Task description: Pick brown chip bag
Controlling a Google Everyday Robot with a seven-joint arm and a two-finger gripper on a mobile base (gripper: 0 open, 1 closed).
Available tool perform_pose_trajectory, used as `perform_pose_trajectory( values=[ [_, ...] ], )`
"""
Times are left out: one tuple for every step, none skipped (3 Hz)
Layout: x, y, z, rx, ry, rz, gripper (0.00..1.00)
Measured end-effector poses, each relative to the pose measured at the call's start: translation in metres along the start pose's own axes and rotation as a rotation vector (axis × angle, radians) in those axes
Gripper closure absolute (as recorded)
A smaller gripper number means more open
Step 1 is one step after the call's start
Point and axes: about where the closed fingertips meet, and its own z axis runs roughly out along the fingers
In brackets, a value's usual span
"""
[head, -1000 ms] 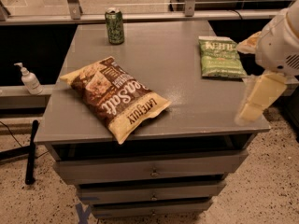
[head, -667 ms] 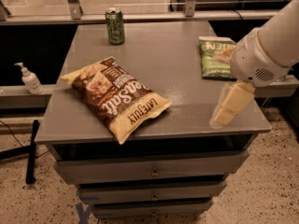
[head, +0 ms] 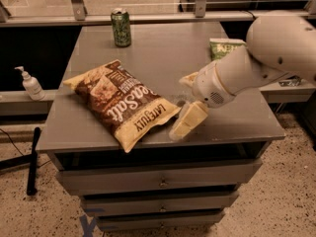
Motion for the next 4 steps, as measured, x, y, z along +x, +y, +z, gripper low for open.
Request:
perform_pose_trajectory(
  values=[
    [-0.022, -0.003, 0.04, -0.044, -0.061, 0.022, 0.0],
    [-0.047, -0.007, 0.062, -0.093, -0.093, 0.065, 0.0],
    [-0.066, -0.007, 0.072, -0.134, -0.11, 0.104, 0.17],
    [-0.077, -0.007, 0.077, -0.156, -0.119, 0.123, 0.41]
  ],
)
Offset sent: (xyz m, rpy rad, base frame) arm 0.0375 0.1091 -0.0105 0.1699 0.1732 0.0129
